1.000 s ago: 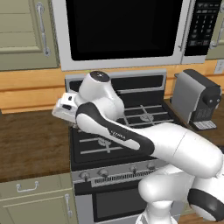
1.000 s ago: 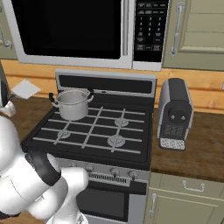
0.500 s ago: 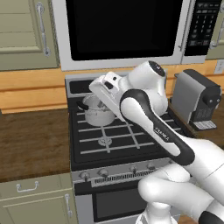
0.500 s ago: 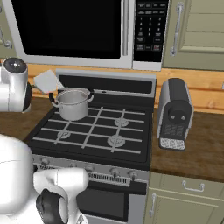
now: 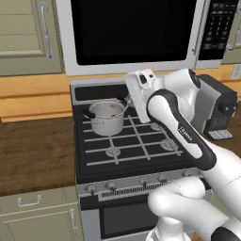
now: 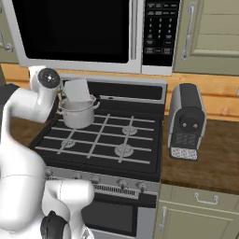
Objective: Put the lime and bell pepper in the pot. Retrieve the spatula and lightly stir the vegetables in the pot.
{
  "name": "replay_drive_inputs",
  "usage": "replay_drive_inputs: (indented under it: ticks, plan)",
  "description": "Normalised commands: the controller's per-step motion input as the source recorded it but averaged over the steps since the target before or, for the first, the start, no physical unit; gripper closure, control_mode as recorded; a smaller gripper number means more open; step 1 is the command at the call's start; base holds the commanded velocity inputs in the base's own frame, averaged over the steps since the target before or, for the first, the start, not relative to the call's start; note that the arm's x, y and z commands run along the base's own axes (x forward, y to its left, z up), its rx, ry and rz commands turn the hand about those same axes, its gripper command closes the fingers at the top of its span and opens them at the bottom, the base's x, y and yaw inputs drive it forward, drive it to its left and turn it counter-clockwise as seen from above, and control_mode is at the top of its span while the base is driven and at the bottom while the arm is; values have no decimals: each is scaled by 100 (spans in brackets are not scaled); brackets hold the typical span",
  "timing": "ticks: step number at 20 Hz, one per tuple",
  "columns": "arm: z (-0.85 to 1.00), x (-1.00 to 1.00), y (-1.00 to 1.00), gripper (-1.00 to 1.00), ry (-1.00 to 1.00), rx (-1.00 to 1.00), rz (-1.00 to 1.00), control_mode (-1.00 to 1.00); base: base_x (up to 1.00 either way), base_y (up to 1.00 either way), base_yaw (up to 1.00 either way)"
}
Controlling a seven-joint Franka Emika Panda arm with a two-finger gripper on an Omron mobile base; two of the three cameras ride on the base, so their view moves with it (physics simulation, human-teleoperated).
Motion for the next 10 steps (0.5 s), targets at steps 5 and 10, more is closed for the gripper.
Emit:
replay_drive_inputs:
  ticks: [5, 10]
  plan:
    - [25, 65, -32, 100, 21, 32, -31, -100, 0, 0, 0]
    - [0, 69, -4, 100, 21, 39, -16, -100, 0, 0, 0]
